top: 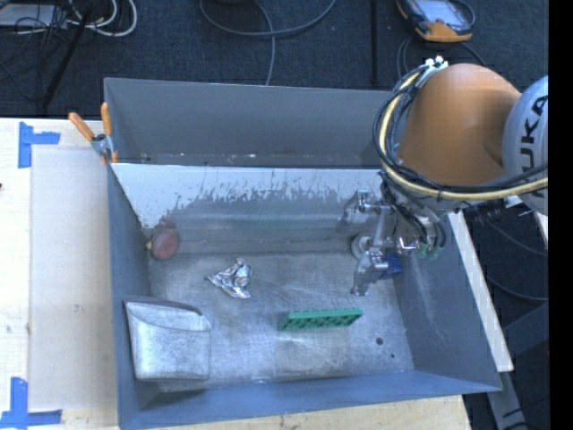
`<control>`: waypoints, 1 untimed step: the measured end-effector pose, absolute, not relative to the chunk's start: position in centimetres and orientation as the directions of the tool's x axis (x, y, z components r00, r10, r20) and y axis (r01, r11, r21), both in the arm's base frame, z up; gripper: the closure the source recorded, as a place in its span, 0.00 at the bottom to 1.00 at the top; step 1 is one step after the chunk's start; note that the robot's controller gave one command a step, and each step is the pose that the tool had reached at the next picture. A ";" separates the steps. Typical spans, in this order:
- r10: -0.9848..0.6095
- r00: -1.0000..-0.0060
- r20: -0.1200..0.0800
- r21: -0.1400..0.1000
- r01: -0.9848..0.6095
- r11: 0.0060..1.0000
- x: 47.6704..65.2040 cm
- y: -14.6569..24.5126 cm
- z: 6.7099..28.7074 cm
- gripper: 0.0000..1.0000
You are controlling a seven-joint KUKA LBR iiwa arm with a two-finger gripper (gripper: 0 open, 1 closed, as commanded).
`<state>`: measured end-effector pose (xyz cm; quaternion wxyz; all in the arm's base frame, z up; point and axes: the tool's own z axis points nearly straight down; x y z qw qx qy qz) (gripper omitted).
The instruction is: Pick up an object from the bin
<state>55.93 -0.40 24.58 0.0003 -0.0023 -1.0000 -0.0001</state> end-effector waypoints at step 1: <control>-0.249 -0.969 0.002 0.002 -0.249 0.969 53.4 2.4 7.4 0.00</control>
Offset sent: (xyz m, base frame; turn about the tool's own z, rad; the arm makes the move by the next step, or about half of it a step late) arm -0.0243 0.0269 -0.1694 -0.2570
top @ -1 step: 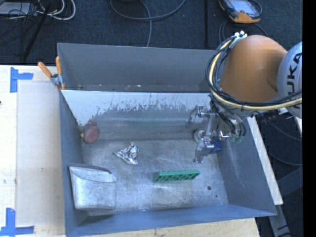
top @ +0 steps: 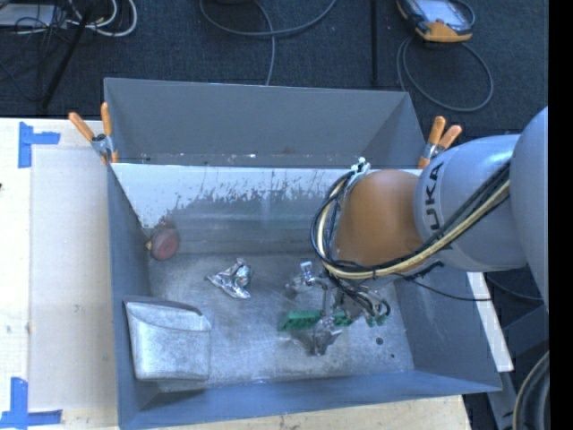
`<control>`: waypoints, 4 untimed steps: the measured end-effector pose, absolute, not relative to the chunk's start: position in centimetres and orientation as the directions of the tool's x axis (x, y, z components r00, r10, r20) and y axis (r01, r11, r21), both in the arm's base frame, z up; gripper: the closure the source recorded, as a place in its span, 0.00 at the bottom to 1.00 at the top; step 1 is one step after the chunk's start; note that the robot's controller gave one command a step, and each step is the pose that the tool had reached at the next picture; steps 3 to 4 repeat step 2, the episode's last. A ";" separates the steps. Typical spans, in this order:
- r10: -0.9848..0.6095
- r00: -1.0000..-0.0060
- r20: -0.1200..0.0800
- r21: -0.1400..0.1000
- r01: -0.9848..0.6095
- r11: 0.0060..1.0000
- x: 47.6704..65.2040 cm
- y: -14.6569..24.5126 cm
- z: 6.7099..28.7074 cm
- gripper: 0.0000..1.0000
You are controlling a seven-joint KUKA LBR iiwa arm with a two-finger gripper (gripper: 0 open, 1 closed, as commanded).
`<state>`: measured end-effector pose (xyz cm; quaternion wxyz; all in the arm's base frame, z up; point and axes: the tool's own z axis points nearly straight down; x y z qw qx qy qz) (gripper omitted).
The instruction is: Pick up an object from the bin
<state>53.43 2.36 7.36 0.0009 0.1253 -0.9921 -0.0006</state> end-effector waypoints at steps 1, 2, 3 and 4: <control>-0.247 -0.969 0.004 0.001 -0.247 0.969 53.5 2.3 7.7 1.00; -0.479 -0.878 -0.005 -0.003 -0.479 0.878 51.8 -1.0 23.4 1.00; -0.479 -0.878 -0.005 -0.003 -0.479 0.878 51.8 -1.0 23.4 1.00; -0.479 -0.878 -0.005 -0.003 -0.479 0.878 51.8 -1.0 23.4 1.00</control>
Offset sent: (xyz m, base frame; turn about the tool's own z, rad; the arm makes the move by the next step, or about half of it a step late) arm 0.0000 0.0000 0.0000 0.0000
